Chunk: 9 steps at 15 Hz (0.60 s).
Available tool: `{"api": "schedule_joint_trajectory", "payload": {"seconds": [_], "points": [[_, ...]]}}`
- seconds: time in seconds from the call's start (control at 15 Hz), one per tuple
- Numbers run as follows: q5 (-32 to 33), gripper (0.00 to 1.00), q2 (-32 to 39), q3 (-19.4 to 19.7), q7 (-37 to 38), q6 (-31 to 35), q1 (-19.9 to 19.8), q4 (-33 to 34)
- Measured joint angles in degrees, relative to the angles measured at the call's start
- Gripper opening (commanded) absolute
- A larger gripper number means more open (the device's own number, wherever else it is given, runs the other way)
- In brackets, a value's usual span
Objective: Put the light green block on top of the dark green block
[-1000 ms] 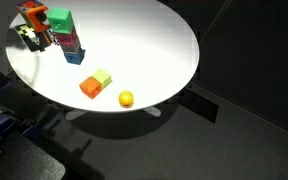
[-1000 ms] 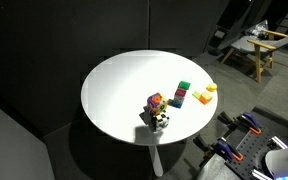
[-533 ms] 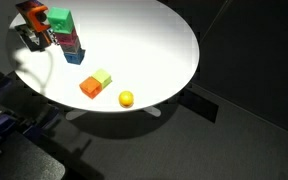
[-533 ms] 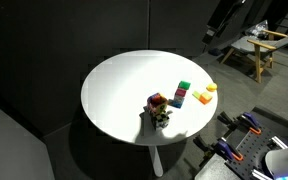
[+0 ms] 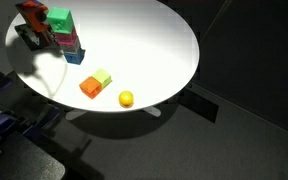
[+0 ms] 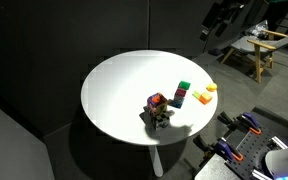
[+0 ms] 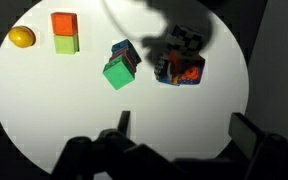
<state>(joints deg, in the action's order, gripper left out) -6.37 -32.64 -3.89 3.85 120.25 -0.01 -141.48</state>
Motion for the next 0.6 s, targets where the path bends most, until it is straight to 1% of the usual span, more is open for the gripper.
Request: {"api": "schedule_joint_trajectory", "payload": {"seconds": [0.33,0.6], "points": [[0.25,1.0,1.83,1.44,3.61,1.33,-3.34,-0.4],[2.76,1.0,3.37,2.59,5.74,1.33,-6.26,-0.45]]}}
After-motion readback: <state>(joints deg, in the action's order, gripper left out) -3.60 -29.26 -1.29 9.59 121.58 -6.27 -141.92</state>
